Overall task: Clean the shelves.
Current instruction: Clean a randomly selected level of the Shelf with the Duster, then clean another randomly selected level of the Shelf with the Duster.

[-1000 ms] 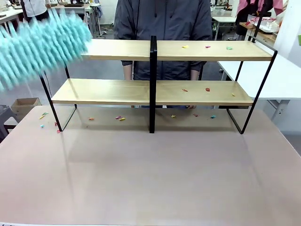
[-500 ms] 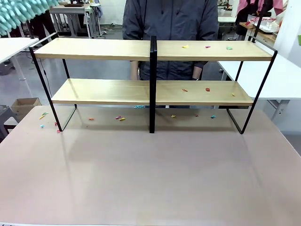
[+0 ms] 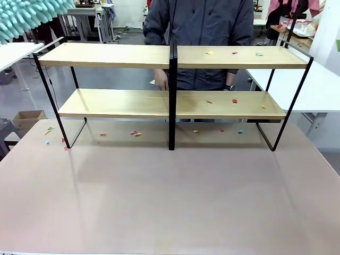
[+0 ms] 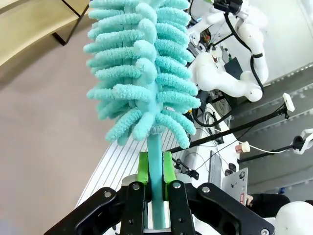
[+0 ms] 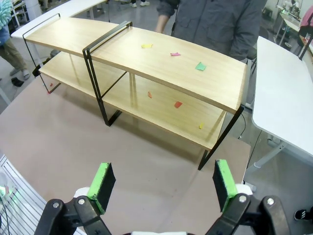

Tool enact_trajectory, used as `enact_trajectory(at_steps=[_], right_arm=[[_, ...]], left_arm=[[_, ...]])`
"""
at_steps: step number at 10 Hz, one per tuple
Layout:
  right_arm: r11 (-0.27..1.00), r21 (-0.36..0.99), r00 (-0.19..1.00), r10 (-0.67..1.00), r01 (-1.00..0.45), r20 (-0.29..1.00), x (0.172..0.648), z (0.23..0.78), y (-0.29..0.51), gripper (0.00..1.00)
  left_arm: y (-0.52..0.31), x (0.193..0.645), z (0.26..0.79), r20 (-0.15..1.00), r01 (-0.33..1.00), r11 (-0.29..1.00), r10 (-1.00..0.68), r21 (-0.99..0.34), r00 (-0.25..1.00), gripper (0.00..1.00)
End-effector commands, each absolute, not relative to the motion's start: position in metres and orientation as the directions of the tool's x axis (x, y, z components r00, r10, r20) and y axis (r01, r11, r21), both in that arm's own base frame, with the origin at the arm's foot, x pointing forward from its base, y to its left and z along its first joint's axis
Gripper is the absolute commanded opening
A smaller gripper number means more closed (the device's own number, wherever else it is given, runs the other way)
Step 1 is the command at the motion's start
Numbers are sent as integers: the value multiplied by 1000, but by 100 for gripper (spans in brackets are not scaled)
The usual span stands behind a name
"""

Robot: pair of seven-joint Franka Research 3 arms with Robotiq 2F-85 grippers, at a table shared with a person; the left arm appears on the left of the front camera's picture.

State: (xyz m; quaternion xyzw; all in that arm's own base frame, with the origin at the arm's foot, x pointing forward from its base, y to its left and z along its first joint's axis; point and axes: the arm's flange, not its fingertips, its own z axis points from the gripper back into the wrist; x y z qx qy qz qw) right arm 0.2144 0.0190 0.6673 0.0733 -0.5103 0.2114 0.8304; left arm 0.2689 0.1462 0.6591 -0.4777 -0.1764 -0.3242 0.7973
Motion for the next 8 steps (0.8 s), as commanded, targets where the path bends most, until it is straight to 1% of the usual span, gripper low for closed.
enact_trajectory(at_steps=[1,7,8], right_arm=[[900,-90,390,273,-427,879,215,667,18,100],[900,-90,390,273,-427,879,215,667,18,100],[900,-90,390,273,-427,879,215,667,18,100]], left_arm=[[144,266,659,625,709,303,-335,-637,705,13],[144,266,659,625,709,303,-335,-637,705,13],[146,267,658,598,689,329,-342,-646,725,13]])
